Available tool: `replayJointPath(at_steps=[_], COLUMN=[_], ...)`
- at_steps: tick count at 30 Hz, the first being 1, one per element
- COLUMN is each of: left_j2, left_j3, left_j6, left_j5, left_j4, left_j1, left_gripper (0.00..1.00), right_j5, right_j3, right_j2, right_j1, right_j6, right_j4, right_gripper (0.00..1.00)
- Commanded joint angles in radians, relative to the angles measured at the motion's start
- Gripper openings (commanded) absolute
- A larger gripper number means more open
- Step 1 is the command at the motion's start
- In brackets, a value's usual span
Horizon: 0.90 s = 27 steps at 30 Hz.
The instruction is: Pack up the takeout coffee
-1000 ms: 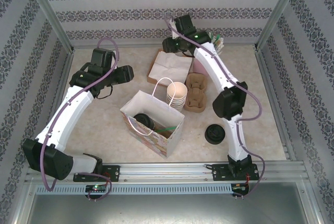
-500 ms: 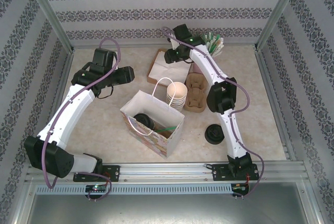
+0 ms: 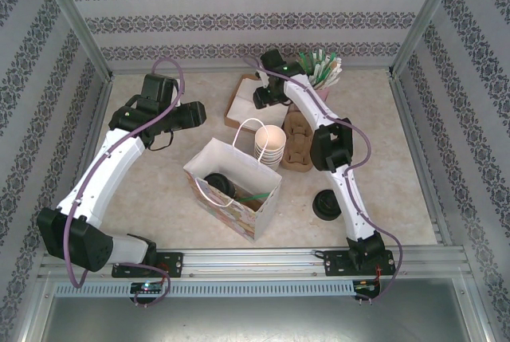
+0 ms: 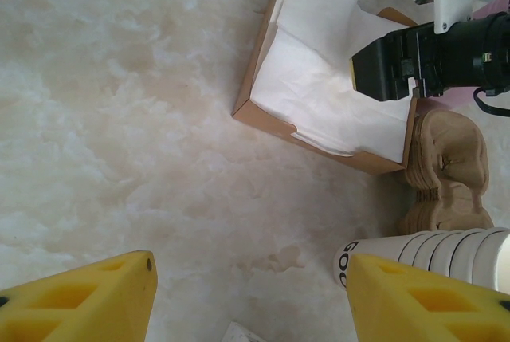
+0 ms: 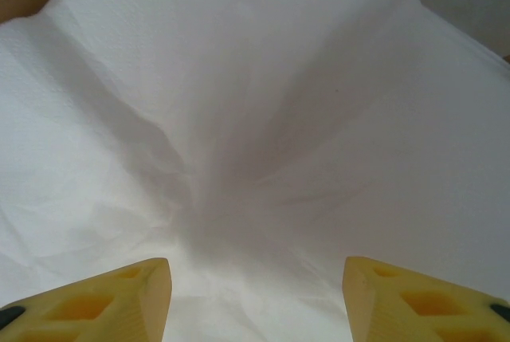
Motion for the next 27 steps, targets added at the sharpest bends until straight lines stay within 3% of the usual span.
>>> replayJointPath(at_steps=[1,4,9,17,27], left_j2=[-0.027,-0.033,-0.051,-0.101,-0.203], left_j3=[0.014,0.011,0.009,0.003,-0.046], left_j6=[-0.003,-0.003,-0.002,0.004,0.126], left_j5=[0.015,0.015,0.014,0.011,0.105], left_j4=[-0.027,-0.027,-0.029,-0.028,0.140], left_j1=[-0.002,-0.003,-0.002,-0.002,-0.003], left_gripper=[0.65,0.65,0.65,0.65,0.65], right_j5=[0.030,0.032,0.034,0.002,-0.054], right_j3=[0.027,0.028,0.042,0.058,0.078], right_j2=[0.034,0.046,0.026,-0.141,-0.366], right_j1=[0.001,0.002,0.004,0.009,0.036], right_j6=[-0.008,-0.004,0.007,0.042,0.061], right_j4=[-0.046,-0.049,-0.051,-0.015,0.013], right_gripper=[0.57,0.50,0.25,0.00,0.00])
